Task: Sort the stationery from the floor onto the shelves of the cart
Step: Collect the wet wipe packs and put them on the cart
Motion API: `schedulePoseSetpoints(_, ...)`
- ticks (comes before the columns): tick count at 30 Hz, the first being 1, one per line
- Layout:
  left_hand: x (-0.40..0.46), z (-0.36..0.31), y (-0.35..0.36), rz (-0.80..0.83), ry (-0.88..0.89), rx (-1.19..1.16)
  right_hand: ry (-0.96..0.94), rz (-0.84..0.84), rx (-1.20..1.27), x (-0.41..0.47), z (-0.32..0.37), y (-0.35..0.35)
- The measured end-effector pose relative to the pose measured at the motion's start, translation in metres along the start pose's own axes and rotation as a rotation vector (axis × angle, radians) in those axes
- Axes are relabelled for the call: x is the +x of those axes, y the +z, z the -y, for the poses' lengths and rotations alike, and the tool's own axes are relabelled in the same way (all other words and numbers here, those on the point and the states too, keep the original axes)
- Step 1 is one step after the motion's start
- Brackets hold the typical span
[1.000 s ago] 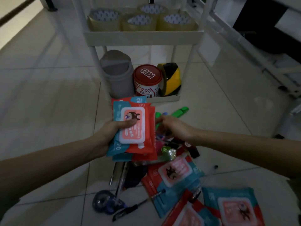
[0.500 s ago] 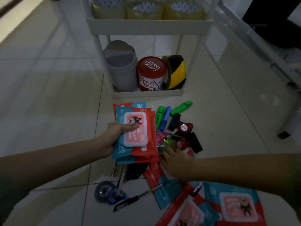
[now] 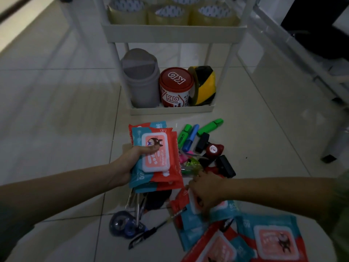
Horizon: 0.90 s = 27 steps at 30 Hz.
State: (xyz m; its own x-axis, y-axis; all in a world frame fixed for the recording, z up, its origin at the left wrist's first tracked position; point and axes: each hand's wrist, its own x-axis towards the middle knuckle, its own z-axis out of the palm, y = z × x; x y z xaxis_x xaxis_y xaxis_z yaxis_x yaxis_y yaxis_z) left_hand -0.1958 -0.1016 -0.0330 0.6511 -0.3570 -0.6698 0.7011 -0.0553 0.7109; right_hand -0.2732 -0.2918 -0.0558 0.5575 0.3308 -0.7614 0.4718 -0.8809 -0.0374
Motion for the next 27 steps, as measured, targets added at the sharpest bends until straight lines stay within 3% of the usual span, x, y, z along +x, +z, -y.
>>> schedulePoseSetpoints(7,0.000,0.000,0.002,0.006,0.006,-0.026,-0.007,0.212,0.283,-0.005,-0.004,-0.008)
schedulePoseSetpoints(10,-0.001,0.001,0.002,-0.012,0.021,-0.042,-0.003,0.213,0.415,-0.016,-0.008,-0.020)
schedulePoseSetpoints(17,-0.003,-0.005,-0.007,-0.061,0.058,-0.121,0.031,-0.029,0.897,-0.071,-0.039,-0.085)
schedulePoseSetpoints(23,-0.013,-0.003,0.004,0.026,0.143,-0.079,-0.035,-0.289,1.637,-0.067,-0.033,-0.101)
schedulePoseSetpoints(27,-0.028,-0.006,0.029,0.179,0.081,-0.208,0.067,-0.408,1.723,-0.047,-0.018,-0.096)
